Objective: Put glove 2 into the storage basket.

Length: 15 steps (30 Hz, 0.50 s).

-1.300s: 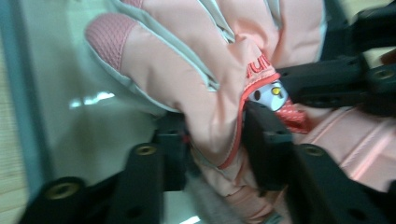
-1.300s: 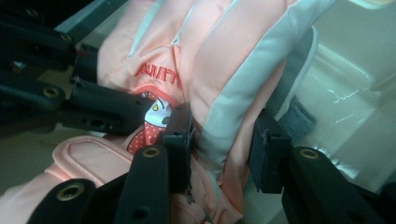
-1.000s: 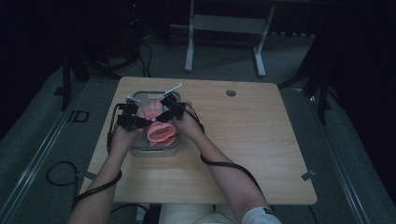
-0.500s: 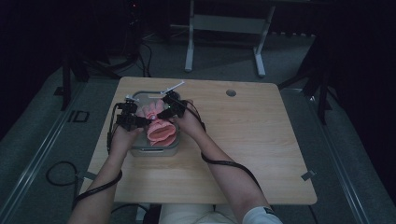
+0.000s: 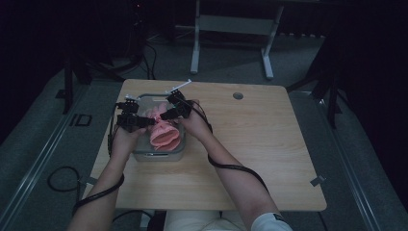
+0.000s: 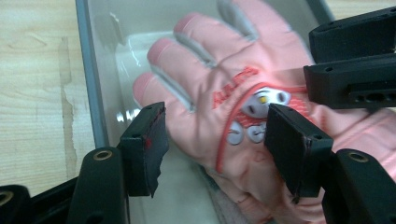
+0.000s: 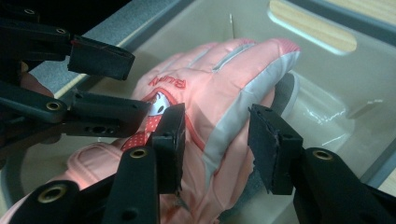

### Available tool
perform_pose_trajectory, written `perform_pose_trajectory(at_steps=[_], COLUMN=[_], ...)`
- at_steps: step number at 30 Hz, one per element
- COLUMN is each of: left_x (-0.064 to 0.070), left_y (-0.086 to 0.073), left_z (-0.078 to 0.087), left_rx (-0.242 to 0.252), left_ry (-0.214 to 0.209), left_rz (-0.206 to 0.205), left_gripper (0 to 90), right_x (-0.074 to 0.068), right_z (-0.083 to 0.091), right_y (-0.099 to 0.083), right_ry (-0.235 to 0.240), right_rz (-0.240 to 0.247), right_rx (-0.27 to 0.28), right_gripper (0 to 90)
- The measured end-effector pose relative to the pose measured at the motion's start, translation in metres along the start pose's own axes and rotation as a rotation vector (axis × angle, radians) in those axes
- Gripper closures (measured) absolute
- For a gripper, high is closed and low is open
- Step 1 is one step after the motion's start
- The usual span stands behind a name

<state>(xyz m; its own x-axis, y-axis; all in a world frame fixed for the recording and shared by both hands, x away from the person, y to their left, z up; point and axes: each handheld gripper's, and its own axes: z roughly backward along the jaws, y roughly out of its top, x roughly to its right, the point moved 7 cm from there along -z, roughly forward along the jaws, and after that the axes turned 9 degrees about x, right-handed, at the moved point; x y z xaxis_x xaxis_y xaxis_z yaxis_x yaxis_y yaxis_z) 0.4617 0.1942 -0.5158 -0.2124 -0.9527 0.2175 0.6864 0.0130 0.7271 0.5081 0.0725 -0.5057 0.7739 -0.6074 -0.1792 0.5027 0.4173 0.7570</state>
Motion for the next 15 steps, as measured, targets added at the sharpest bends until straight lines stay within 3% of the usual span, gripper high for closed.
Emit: perform_pose_trajectory(at_steps=[8, 15], left_x=[0.011, 0.024], left_y=[0.011, 0.021], left_z=[0.015, 0.033], left_rx=[0.046, 0.108], left_ry=[-0.012, -0.035], left_rz=[-0.031, -0.053], left_gripper=[36.1, 34.1], right_x=[-0.007, -0.005], right_z=[0.011, 0.034], right_y=[0.010, 0.019], right_ry=[0.019, 0.009], right_rz=[0.014, 0.032], right_rx=[0.031, 0.072], right_gripper=[54.4, 51.1])
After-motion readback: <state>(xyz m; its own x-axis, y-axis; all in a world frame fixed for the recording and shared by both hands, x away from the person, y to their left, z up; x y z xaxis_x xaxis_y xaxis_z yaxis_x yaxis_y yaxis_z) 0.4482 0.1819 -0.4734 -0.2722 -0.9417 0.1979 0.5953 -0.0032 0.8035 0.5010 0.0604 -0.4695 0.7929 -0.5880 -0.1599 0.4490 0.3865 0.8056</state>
